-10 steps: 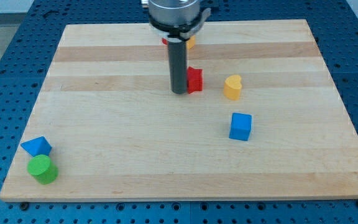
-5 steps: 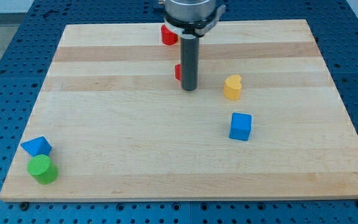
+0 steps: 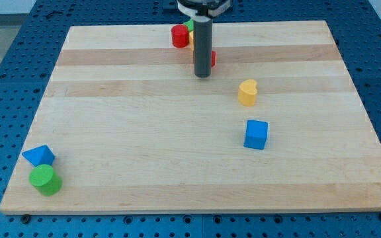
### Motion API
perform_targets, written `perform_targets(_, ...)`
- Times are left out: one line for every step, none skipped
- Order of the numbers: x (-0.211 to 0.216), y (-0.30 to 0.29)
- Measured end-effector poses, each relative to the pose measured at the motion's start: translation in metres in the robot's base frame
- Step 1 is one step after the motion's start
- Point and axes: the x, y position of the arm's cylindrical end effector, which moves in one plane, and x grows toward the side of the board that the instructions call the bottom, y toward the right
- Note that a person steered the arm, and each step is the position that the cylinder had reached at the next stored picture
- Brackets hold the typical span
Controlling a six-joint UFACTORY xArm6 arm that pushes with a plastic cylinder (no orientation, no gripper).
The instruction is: Move red star to the group of blocks
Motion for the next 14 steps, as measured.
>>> perform_targets(-0.019,0.0)
perform_targets(-0.016,-0.007)
perform_targets(-0.014,-0.037)
perform_targets(-0.027,-0.045)
perform_targets(-0.031,-0.032)
perform_targets(-0.031,-0.006)
perform_targets(-0.033,0.011)
perform_targets(-0.033,0.027)
perform_targets(-0.033,0.032)
perform_targets(-0.033,0.04)
perform_targets(-0.036,0.048)
perform_targets(-0.042,0.058)
perform_targets(-0.06,0.058)
perform_targets(-0.065,0.058)
